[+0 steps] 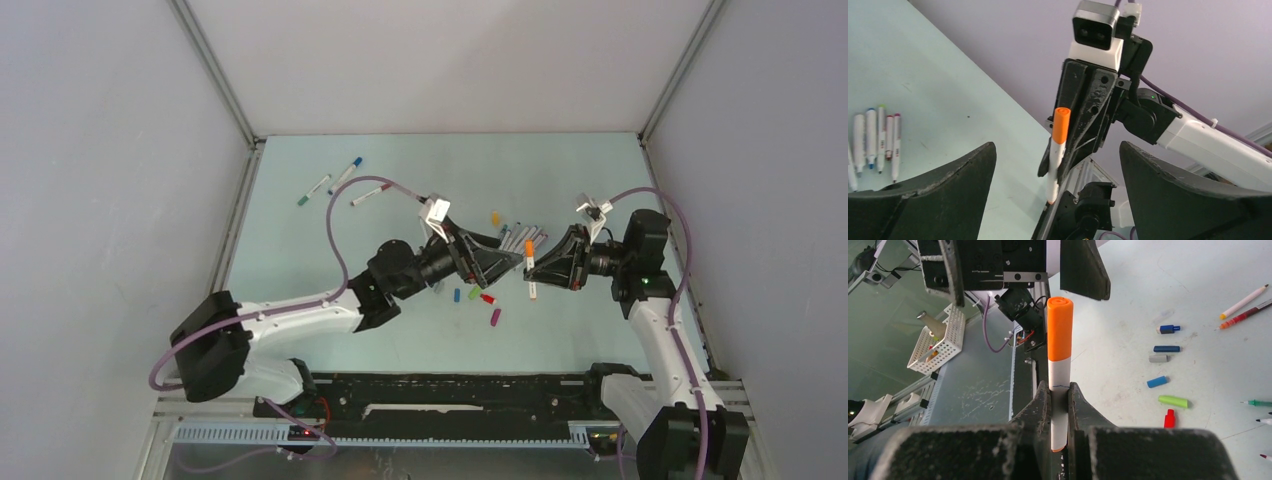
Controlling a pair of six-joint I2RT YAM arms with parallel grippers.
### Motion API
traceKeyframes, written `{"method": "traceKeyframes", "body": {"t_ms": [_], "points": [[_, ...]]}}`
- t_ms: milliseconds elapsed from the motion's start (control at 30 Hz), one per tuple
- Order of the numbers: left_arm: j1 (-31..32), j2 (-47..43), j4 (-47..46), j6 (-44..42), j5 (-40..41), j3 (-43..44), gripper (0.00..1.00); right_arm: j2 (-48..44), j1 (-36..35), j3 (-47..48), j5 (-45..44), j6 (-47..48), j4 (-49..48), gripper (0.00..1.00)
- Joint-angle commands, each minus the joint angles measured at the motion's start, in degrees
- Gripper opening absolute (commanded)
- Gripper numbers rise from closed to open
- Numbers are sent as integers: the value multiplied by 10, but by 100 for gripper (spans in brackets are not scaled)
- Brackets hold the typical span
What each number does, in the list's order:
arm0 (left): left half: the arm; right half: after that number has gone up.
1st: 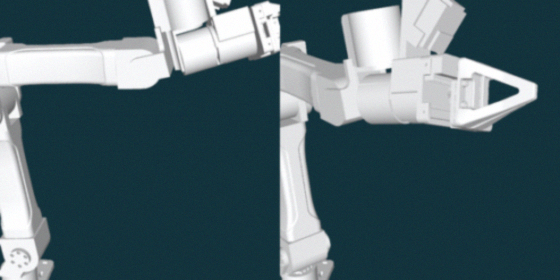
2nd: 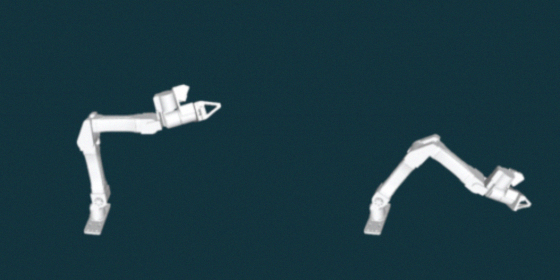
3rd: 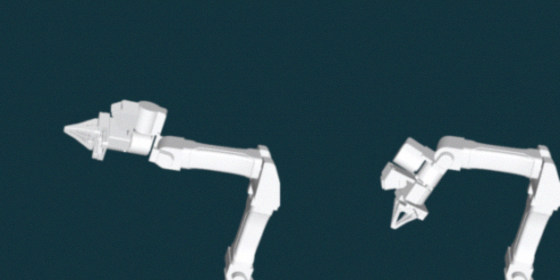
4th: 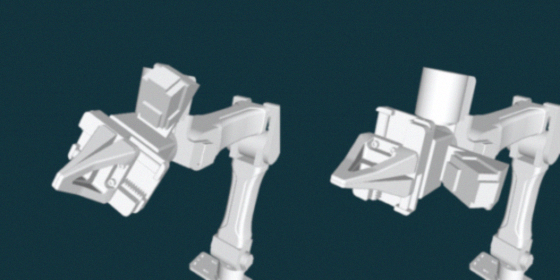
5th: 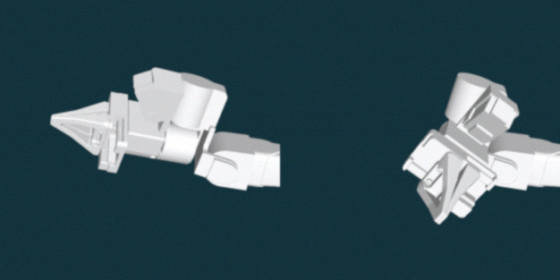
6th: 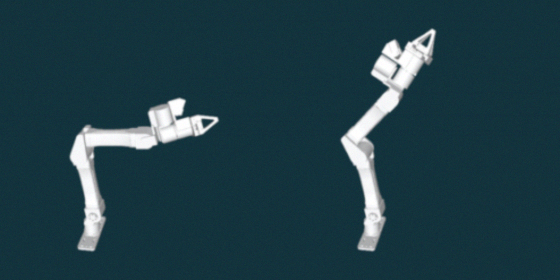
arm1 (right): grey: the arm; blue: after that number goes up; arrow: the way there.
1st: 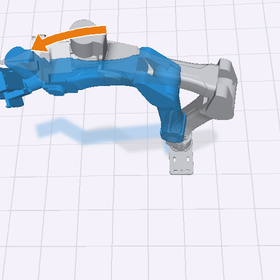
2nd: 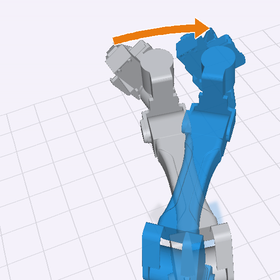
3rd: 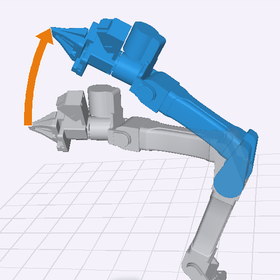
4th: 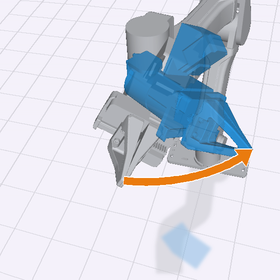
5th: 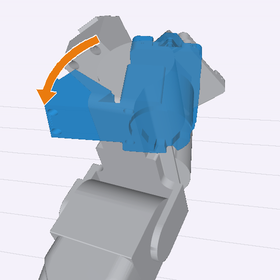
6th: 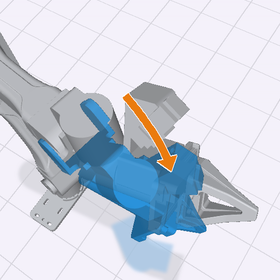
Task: Open the pen caps
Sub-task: Open the pen cap from the pen.
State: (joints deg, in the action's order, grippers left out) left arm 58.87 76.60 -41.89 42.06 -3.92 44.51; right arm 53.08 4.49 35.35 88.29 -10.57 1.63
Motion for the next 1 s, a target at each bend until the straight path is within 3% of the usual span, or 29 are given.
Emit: {"method": "traceKeyframes", "body": {"t_ms": [0, 333, 967], "points": [[14, 34, -67, 2, -11, 47, 91, 5, 1, -1, 18, 11, -11, 0], [22, 92, -95, -2, 5, 81, 73, 9, -4, -4, 18, 13, -9, 0], [29, 116, -88, -7, -18, 111, 48, 16, -11, -4, 14, 14, -6, 0]]}}
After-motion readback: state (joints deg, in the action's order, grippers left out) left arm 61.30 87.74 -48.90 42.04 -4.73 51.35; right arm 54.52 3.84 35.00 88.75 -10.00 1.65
